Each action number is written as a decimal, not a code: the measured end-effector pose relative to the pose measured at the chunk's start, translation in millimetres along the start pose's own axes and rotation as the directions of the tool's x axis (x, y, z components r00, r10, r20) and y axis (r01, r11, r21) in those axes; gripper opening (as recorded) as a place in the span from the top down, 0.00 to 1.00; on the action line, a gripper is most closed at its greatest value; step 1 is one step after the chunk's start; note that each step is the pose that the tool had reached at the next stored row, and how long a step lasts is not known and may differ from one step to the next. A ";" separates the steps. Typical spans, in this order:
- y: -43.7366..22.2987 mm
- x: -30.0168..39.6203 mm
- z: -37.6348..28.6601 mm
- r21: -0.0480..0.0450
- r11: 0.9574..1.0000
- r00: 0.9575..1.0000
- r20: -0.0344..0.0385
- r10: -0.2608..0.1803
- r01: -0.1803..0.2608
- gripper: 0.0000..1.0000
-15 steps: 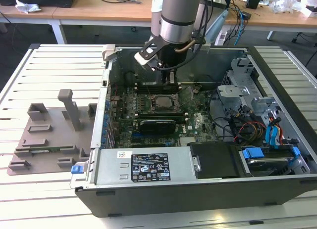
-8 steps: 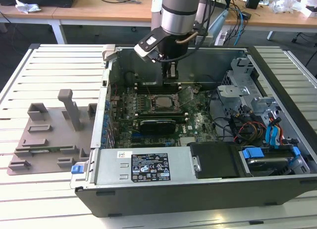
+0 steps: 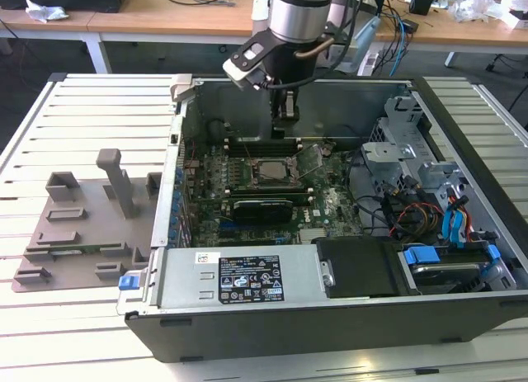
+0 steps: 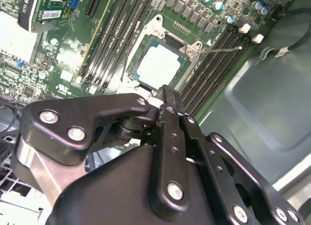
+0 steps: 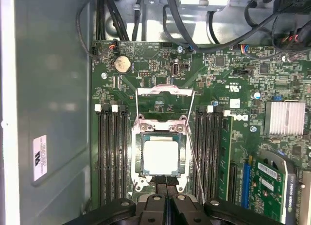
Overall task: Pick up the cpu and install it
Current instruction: 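Place the cpu into insertion slot, then close the cpu cover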
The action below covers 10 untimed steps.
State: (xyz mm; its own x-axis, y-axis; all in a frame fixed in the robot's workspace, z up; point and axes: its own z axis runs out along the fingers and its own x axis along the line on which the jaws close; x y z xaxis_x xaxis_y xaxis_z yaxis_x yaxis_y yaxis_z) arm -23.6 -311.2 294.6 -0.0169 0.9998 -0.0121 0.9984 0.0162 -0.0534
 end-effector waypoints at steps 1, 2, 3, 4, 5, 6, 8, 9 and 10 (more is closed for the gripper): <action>-0.2 0.0 -3.1 0.000 1.000 1.000 0.000 0.000 0.000 0.89; -0.3 0.0 -5.2 0.000 1.000 1.000 0.000 0.000 0.000 0.89; -0.4 -0.1 -7.3 0.000 1.000 1.000 0.000 0.000 0.000 0.89; -0.6 -0.1 -11.8 0.000 1.000 1.000 0.000 0.000 0.000 0.89; -0.6 -0.1 -12.8 0.000 1.000 1.000 0.000 0.000 0.000 0.89; -0.5 -0.1 -12.8 0.000 1.000 1.000 0.000 0.000 0.000 0.89; 2.8 -0.2 -13.1 0.000 1.000 1.000 0.000 0.000 0.000 0.89; 4.8 -0.3 -13.1 0.000 1.000 1.000 0.000 0.000 0.000 0.89; 6.7 -0.3 -13.3 0.000 1.000 1.000 0.000 0.000 0.000 0.89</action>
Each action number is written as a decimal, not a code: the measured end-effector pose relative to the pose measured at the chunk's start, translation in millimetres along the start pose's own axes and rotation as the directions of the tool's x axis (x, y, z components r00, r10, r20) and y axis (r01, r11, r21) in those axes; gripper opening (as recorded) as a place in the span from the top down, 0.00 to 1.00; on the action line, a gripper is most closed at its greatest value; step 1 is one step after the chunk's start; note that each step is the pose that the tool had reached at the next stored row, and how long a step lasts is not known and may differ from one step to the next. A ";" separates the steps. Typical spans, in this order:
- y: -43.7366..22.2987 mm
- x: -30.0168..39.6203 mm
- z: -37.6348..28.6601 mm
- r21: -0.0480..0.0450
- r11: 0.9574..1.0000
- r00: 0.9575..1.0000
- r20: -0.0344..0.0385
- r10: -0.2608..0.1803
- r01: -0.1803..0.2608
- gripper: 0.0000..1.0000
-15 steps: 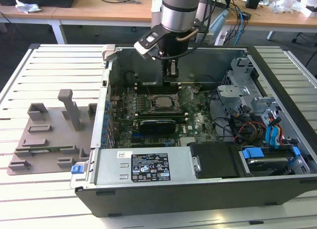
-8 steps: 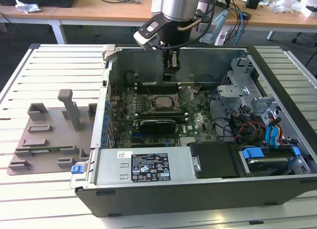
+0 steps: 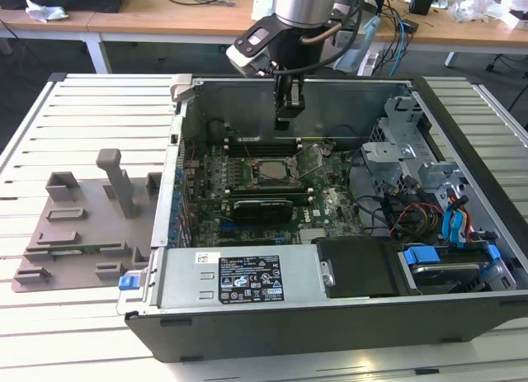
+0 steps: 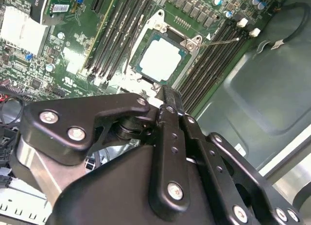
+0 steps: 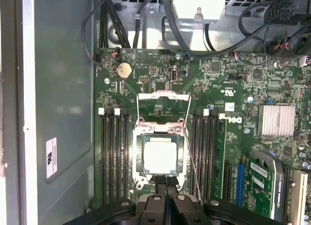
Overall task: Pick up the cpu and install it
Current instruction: 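Close the cpu cover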
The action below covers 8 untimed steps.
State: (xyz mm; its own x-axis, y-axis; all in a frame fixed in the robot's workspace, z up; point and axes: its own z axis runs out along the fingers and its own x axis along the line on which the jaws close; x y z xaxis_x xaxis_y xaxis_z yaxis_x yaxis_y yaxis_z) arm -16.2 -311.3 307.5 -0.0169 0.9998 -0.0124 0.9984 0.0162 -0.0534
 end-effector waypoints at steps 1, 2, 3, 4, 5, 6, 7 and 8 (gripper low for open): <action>2.0 0.0 -0.1 0.000 1.000 1.000 0.000 0.000 0.000 0.89; 6.3 -0.1 -0.3 0.000 1.000 1.000 0.000 0.000 0.000 0.89; 11.3 -0.2 -0.6 0.000 1.000 1.000 0.001 0.000 0.000 0.89; 14.5 -0.2 -0.7 0.000 1.000 1.000 0.001 0.000 0.000 0.89; 17.2 -0.3 -0.9 0.000 1.000 1.000 0.002 0.000 0.000 0.89; 23.2 -0.3 -1.1 0.000 1.000 1.000 0.002 0.000 0.000 0.89; 29.2 -0.4 -1.3 0.000 1.000 1.000 0.003 0.000 0.000 0.89; 34.8 -0.5 -1.7 0.000 1.000 1.000 0.003 0.000 0.000 0.89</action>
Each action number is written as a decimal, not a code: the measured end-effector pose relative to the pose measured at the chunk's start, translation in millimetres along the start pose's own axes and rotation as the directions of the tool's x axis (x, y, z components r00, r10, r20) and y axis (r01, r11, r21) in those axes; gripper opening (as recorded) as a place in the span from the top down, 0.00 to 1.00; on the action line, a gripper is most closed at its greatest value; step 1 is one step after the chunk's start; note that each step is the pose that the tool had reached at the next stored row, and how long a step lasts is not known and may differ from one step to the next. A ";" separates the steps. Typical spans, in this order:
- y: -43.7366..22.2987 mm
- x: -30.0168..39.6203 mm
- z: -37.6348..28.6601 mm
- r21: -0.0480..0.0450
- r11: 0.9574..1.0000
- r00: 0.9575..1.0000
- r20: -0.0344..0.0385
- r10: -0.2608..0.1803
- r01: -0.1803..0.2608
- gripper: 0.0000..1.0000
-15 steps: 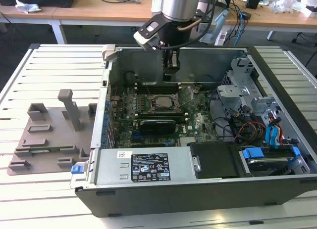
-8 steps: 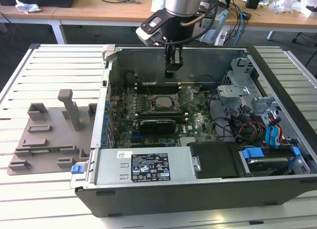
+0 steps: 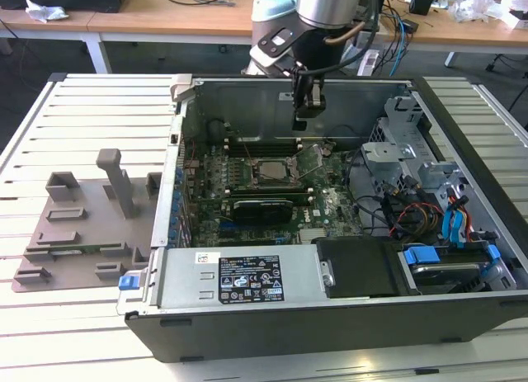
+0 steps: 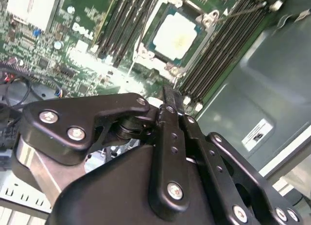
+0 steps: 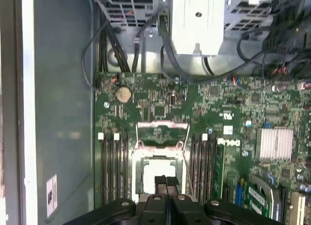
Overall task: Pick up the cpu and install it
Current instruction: 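Close the cpu cover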
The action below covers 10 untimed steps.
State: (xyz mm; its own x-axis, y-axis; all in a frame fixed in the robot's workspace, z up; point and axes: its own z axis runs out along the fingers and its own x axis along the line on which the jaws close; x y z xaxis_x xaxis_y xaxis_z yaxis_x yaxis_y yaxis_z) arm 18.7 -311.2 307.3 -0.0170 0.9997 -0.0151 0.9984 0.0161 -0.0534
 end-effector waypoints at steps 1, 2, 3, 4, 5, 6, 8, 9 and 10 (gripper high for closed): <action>7.8 -0.1 -0.4 0.000 1.000 1.000 0.000 0.000 0.000 0.89; 15.9 -0.3 -0.8 0.000 1.000 1.000 0.000 0.000 0.000 0.89; 19.1 -0.3 -0.9 0.000 1.000 1.000 0.001 0.000 0.000 0.89; 22.5 -0.4 -1.1 0.000 1.000 1.000 0.001 0.000 0.000 0.89; 25.5 -0.4 -1.2 0.000 1.000 1.000 0.002 0.000 0.000 0.89; 27.8 -0.5 -1.4 0.000 1.000 1.000 0.002 0.000 0.000 0.89; 31.9 -0.5 -1.6 0.000 1.000 1.000 0.002 0.000 0.000 0.89; 33.6 -0.6 -1.7 0.000 1.000 1.000 0.002 0.000 0.000 0.89; 36.2 -0.6 -1.8 0.000 1.000 1.000 0.002 0.000 0.000 0.89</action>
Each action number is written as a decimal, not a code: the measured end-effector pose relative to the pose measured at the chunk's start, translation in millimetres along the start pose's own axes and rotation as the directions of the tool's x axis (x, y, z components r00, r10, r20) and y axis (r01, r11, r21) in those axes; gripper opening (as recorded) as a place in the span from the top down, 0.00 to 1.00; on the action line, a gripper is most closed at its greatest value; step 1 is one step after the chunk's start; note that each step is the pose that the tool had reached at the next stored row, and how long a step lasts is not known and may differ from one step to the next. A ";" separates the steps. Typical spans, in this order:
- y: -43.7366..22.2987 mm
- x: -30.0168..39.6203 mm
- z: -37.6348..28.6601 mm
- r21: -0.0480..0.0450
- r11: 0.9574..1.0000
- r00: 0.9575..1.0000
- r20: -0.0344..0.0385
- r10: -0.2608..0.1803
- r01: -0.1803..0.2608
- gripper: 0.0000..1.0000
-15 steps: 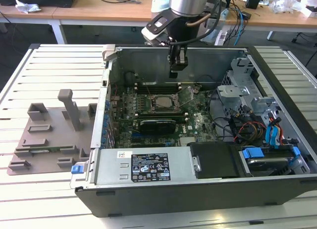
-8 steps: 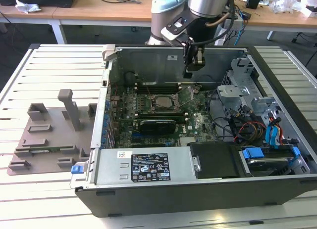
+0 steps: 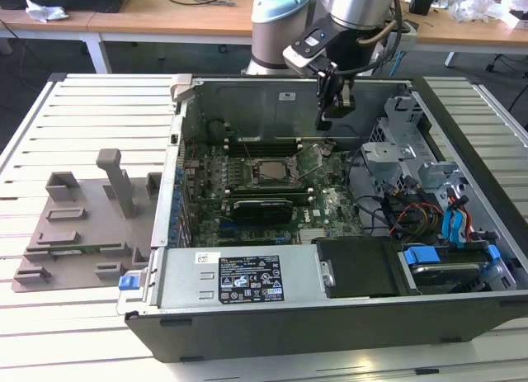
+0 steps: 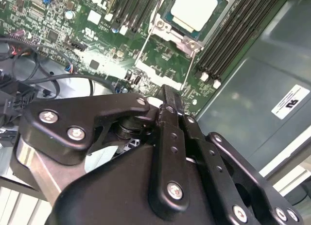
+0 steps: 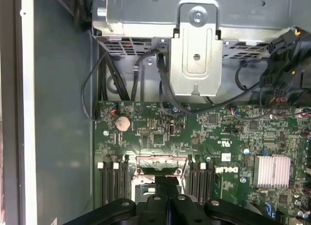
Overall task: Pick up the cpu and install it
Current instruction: 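Close the cpu cover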
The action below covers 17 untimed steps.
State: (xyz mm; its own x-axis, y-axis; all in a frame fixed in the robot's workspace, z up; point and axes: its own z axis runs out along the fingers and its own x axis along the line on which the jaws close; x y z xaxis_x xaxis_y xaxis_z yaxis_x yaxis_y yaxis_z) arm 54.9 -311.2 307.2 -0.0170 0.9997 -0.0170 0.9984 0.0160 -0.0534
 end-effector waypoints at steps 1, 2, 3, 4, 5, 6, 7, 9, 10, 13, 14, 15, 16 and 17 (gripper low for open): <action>4.3 -0.1 -0.2 0.000 1.000 1.000 0.000 0.000 0.000 0.89; 6.8 -0.1 -0.4 0.000 1.000 1.000 0.000 0.000 0.000 0.89; 9.4 -0.2 -0.5 0.000 1.000 1.000 0.000 0.000 0.000 0.89; 12.0 -0.2 -0.7 0.000 1.000 1.000 0.000 0.000 0.000 0.89; 14.7 -0.3 -0.8 0.000 1.000 1.000 0.000 0.000 0.000 0.89; 17.7 -0.3 -1.0 0.000 1.000 1.000 0.000 0.000 0.000 0.89; 21.7 -0.3 -1.1 0.000 1.000 1.000 0.000 0.000 0.000 0.89; 26.6 -0.3 -0.3 0.001 1.000 1.000 0.000 0.000 0.000 0.89; 27.3 -0.2 2.9 0.001 1.000 1.000 0.000 0.000 0.000 0.89; 27.8 -0.2 8.8 0.001 1.000 1.000 0.000 0.000 0.000 0.89; 28.0 -0.1 11.2 0.001 1.000 1.000 0.000 0.000 0.000 0.89; 28.1 0.0 13.7 0.001 1.000 1.000 0.000 0.000 0.000 0.89; 28.2 0.0 15.6 0.001 1.000 1.000 0.000 0.000 0.000 0.89; 28.3 0.0 17.3 0.001 1.000 1.000 0.000 0.000 0.000 0.89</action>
State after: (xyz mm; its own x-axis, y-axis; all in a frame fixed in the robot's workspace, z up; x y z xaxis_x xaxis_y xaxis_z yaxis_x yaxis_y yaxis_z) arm 82.3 -311.1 288.4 -0.0170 0.9997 -0.0173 0.9984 0.0161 -0.0542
